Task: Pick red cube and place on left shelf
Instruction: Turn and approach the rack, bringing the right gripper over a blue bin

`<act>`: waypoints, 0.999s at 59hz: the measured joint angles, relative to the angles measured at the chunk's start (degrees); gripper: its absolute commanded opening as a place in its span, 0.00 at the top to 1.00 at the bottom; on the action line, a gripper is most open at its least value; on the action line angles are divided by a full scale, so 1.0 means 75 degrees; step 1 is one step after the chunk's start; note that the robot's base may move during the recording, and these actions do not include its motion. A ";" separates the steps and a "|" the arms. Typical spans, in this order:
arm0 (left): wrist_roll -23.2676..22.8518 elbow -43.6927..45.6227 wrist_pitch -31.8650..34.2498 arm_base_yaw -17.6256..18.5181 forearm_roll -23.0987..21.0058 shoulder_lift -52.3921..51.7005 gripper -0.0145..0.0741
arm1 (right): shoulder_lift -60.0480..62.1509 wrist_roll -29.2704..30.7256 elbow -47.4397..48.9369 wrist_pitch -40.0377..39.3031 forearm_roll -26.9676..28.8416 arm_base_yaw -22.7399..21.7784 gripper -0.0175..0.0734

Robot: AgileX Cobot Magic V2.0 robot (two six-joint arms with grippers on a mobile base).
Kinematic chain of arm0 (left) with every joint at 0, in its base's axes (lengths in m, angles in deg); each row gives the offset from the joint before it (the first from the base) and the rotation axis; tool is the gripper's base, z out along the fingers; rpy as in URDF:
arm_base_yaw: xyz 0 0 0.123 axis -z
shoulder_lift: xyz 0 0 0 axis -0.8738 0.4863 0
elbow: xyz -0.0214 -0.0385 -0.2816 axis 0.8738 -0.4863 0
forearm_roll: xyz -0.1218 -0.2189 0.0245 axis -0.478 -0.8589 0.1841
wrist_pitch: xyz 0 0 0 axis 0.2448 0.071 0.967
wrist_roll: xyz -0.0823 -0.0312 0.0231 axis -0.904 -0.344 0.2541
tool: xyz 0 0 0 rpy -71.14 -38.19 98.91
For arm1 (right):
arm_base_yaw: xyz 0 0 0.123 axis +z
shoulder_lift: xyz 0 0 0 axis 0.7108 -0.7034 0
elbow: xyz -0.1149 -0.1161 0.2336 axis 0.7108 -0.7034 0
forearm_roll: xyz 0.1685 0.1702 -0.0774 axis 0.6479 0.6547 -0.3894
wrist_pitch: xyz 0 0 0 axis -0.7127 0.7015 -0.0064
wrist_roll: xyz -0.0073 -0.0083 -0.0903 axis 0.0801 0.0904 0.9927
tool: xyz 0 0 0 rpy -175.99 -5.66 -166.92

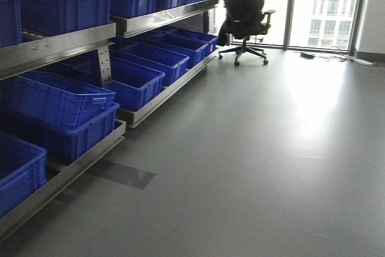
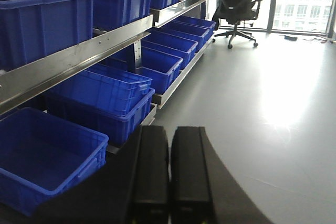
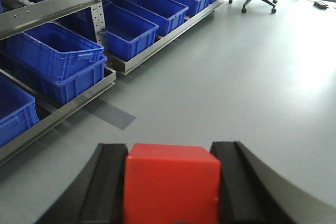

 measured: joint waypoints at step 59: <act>0.0000 0.0000 0.0000 0.0000 0.0000 0.0000 0.72 | 0.0000 0.0000 0.0000 0.0034 -0.0016 0.0000 0.75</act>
